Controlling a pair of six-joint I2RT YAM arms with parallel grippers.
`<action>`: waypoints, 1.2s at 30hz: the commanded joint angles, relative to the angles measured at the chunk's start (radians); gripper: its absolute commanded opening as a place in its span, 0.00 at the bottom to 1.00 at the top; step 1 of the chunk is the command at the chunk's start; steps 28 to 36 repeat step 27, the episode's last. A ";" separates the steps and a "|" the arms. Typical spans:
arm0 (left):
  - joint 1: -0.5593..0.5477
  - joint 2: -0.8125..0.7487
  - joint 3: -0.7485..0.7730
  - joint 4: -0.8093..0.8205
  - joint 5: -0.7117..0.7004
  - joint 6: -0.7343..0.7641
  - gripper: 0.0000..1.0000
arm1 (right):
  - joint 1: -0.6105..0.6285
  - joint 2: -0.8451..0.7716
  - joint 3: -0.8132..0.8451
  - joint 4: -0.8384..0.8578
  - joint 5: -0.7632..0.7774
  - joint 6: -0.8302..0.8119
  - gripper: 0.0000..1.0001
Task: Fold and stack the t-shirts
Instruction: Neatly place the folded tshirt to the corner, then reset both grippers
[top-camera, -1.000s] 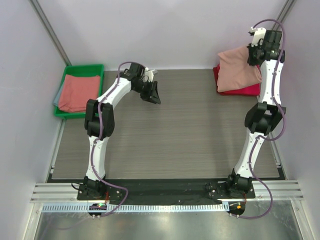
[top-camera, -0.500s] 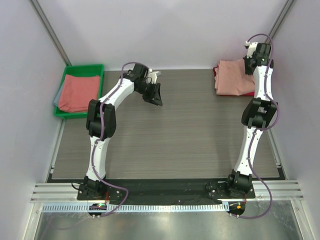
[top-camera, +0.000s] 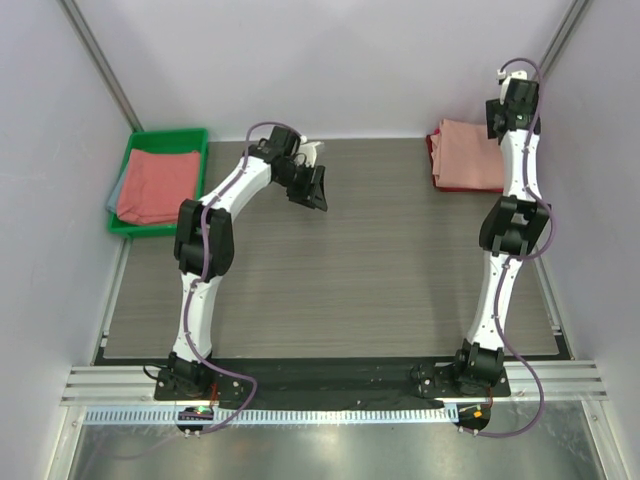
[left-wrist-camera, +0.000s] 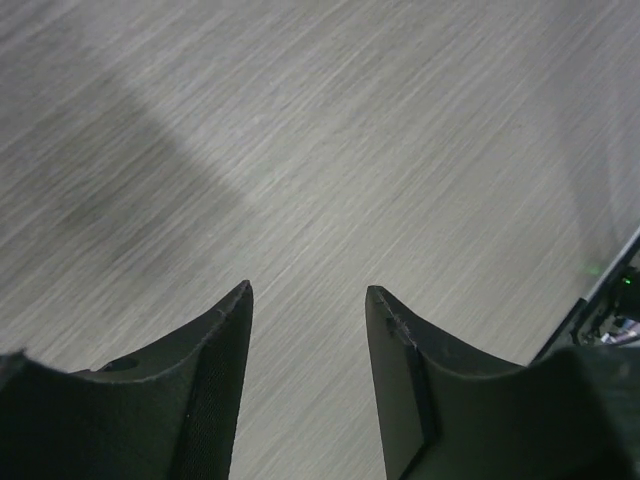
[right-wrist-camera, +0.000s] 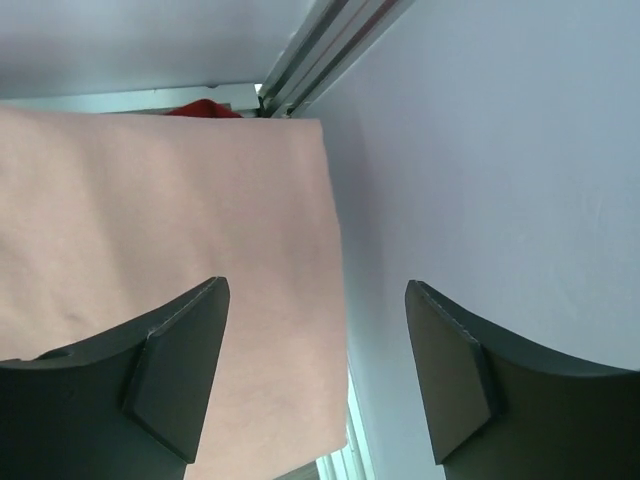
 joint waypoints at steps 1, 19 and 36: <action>-0.004 -0.030 0.052 0.006 -0.055 0.034 0.51 | 0.055 -0.171 -0.023 0.065 0.062 0.025 0.77; -0.016 -0.188 0.029 0.013 -0.752 0.126 1.00 | 0.407 -0.832 -1.117 0.263 -0.480 0.473 1.00; -0.013 -0.234 -0.006 0.005 -0.746 0.132 1.00 | 0.430 -0.869 -1.168 0.258 -0.464 0.464 1.00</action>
